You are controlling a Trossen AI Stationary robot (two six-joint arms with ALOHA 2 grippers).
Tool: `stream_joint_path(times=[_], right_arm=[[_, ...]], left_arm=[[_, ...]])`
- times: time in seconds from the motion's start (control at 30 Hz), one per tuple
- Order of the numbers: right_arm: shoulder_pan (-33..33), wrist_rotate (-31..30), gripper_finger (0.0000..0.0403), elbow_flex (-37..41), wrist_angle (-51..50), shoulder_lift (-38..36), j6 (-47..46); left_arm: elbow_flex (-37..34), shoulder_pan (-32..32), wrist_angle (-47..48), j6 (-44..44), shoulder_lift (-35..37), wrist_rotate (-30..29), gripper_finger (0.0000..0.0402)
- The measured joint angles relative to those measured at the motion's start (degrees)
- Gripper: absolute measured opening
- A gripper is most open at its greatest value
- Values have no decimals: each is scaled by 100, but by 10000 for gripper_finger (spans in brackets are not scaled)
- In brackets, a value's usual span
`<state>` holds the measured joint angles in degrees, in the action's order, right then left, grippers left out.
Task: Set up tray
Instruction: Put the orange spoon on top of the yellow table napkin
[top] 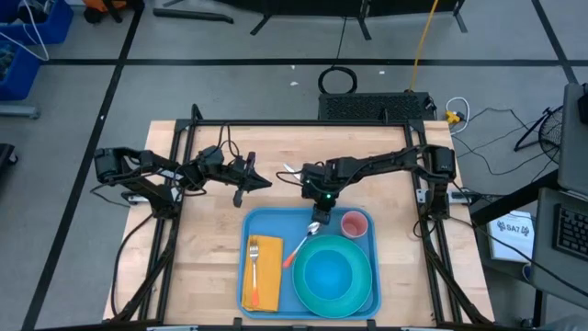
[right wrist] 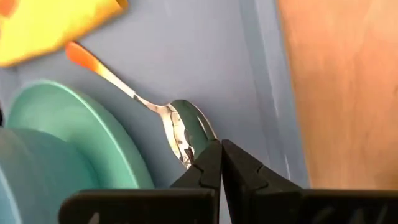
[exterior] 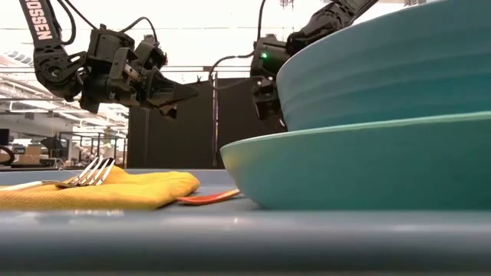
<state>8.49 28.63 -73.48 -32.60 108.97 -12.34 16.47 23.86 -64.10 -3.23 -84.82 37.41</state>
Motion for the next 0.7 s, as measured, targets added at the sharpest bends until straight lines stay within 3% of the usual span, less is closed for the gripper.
stream_joint_path(times=[0.7], right_arm=[[2,750,0,-671,569,-2,221]], left_arm=[[0,2,0,-3,0,0,4]])
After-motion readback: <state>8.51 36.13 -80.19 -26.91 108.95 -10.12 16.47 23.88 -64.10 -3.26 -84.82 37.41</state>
